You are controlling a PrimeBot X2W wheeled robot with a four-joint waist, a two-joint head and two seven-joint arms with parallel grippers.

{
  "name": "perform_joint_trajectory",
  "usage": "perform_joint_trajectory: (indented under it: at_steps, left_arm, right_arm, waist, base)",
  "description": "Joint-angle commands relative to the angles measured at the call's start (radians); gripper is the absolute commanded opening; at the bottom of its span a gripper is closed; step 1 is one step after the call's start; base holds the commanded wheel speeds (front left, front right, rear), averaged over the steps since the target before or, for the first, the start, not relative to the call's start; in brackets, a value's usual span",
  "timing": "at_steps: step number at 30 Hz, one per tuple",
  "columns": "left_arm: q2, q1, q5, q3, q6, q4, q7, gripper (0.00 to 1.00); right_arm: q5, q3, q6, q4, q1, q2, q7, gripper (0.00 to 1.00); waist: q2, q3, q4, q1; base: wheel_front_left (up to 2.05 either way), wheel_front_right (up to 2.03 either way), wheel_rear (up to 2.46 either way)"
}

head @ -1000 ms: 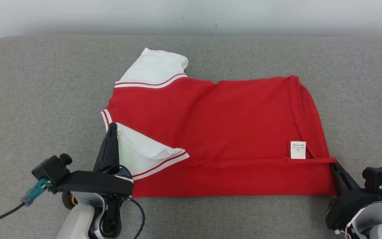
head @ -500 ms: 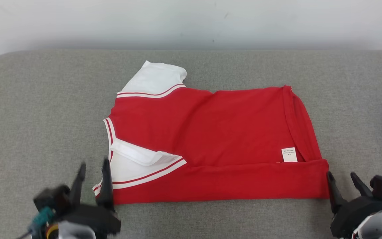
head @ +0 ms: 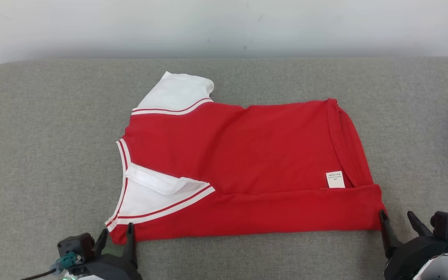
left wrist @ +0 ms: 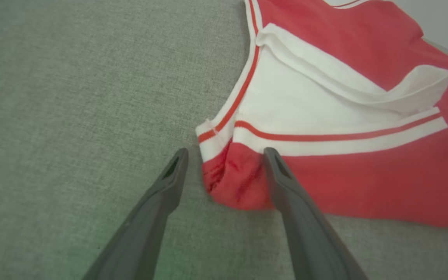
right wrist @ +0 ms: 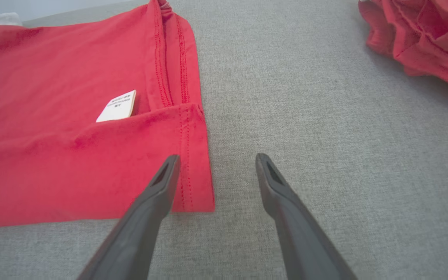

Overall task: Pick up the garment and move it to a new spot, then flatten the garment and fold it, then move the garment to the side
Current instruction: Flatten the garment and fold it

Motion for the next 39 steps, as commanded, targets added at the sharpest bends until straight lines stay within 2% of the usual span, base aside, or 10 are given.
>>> perform_joint_trajectory:
  at_steps: [1, 2, 18, 19, 20, 21, 22, 23, 32, 39]
  left_arm:
    - [0.000, 0.004, -0.004, -0.003, -0.001, 0.001, 0.004, 0.32]
    - [0.002, 0.003, -0.002, -0.007, -0.006, -0.002, 0.005, 0.00]
    - [0.001, 0.001, -0.014, -0.017, -0.030, 0.008, -0.016, 0.00]
    - [0.000, -0.003, -0.013, -0.019, -0.032, 0.009, -0.017, 0.00]
    - [-0.001, -0.006, -0.012, -0.022, -0.034, 0.010, -0.017, 0.00]
    - [-0.001, -0.009, -0.011, -0.024, -0.033, 0.010, -0.018, 0.00]
    - [-0.002, -0.010, -0.011, -0.027, -0.037, 0.009, -0.020, 0.00]
    - [-0.002, -0.009, -0.010, -0.030, -0.042, 0.009, -0.021, 0.00]
    - [0.049, 0.047, 0.006, -0.059, -0.077, -0.025, -0.015, 0.00]
    - [0.107, 0.136, 0.006, -0.066, -0.066, -0.093, 0.013, 0.00]
  right_arm:
    - [-0.004, -0.006, -0.003, -0.002, -0.001, 0.007, 0.010, 1.00]
    - [-0.007, -0.009, -0.003, 0.002, -0.005, 0.009, 0.021, 1.00]
    - [-0.049, -0.019, -0.003, 0.105, -0.094, 0.063, 0.191, 1.00]
    - [-0.048, -0.013, -0.003, 0.112, -0.097, 0.066, 0.204, 0.85]
    - [-0.046, 0.000, -0.003, 0.119, -0.100, 0.068, 0.215, 0.45]
    - [-0.045, 0.010, -0.001, 0.121, -0.102, 0.071, 0.220, 0.23]
    - [-0.043, 0.018, 0.000, 0.120, -0.105, 0.072, 0.221, 0.04]
    - [-0.043, 0.025, 0.000, 0.117, -0.103, 0.073, 0.224, 0.00]
    - [-0.014, -0.005, -0.001, 0.011, -0.019, 0.018, 0.239, 0.00]
    - [0.042, -0.007, -0.001, -0.092, 0.074, 0.002, 0.297, 0.00]
  waist:
    - [0.0001, 0.007, -0.006, 0.0001]
    - [0.0001, 0.011, -0.007, 0.0001]
    - [0.0001, 0.037, 0.004, 0.0001]
    - [0.0001, 0.037, 0.006, 0.0001]
    - [0.0001, 0.037, 0.008, 0.0001]
    - [0.0001, 0.036, 0.010, 0.0001]
    - [0.0001, 0.035, 0.011, 0.0001]
    - [0.0001, 0.032, 0.013, 0.0001]
    - [0.0001, -0.015, 0.010, 0.0001]
    - [0.0001, -0.040, 0.000, 0.0001]
  base:
    - [0.00, 0.00, 0.00]
    - [0.00, 0.00, 0.00]
    - [0.00, 0.00, 0.00]
    - [0.00, 0.00, 0.00]
    - [0.00, 0.00, 0.00]
    - [0.00, 0.00, 0.00]
    - [0.00, 0.00, 0.00]
    - [0.00, 0.00, 0.00]
    - [0.00, 0.00, 0.00]
    - [0.00, 0.00, 0.00]
